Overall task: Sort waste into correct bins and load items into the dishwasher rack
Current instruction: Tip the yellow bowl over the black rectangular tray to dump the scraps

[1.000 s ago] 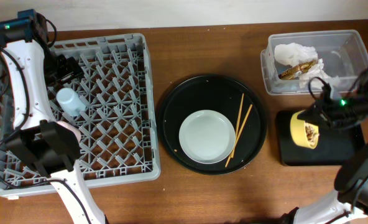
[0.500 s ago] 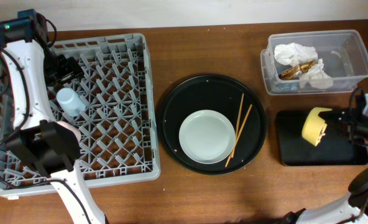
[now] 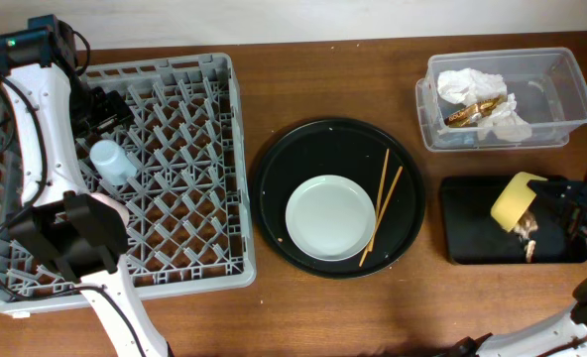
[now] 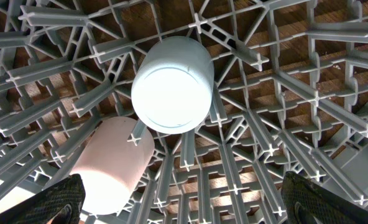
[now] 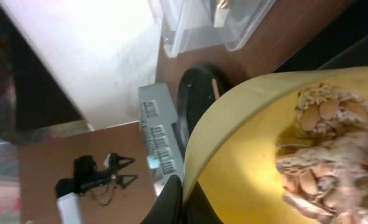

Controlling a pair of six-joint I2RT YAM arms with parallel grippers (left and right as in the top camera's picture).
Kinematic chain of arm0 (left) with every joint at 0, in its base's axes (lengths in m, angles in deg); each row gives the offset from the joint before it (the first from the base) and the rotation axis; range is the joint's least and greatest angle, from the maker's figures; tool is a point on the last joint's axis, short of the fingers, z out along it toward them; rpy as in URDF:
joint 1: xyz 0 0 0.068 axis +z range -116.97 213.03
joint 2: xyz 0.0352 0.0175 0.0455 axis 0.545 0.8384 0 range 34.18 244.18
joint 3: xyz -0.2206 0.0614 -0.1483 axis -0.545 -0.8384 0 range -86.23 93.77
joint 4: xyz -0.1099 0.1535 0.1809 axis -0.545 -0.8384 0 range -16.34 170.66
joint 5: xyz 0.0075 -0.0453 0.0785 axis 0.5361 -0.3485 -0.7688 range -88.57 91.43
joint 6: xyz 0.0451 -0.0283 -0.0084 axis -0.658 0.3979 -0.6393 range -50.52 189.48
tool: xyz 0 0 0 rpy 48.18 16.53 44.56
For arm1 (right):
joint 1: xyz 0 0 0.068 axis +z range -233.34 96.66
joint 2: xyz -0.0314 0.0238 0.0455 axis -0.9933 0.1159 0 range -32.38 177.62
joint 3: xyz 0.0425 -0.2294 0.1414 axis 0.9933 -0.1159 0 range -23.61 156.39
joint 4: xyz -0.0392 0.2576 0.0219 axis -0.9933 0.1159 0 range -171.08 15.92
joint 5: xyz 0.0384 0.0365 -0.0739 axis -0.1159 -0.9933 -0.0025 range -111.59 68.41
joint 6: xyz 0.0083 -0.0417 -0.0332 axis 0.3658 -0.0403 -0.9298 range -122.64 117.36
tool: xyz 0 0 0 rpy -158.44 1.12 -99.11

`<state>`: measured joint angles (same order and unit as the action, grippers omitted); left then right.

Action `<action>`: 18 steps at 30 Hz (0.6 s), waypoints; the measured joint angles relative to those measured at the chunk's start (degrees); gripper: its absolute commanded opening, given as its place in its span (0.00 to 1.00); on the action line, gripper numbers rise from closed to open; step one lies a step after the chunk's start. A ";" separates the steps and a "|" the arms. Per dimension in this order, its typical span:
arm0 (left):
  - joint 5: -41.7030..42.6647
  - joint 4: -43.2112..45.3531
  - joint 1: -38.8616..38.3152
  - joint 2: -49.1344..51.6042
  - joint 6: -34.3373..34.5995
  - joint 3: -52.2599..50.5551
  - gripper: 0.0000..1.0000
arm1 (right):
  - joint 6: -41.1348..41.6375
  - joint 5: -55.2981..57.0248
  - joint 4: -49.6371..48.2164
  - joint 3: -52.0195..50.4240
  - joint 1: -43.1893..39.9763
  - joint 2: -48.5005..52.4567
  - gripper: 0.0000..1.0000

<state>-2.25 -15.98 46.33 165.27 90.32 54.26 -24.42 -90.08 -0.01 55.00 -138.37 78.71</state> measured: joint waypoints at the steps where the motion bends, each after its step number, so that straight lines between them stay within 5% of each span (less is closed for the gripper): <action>1: 0.00 -0.02 0.00 0.00 0.00 0.00 0.99 | -0.90 -0.90 0.37 0.00 -0.09 0.02 0.04; 18: 0.00 0.00 0.00 0.00 0.00 0.00 0.99 | 4.20 -5.60 1.86 -0.11 -3.08 2.14 0.04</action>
<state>-2.25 -15.98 46.33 165.27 90.32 54.26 -20.22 -95.67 1.85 54.89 -141.45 80.85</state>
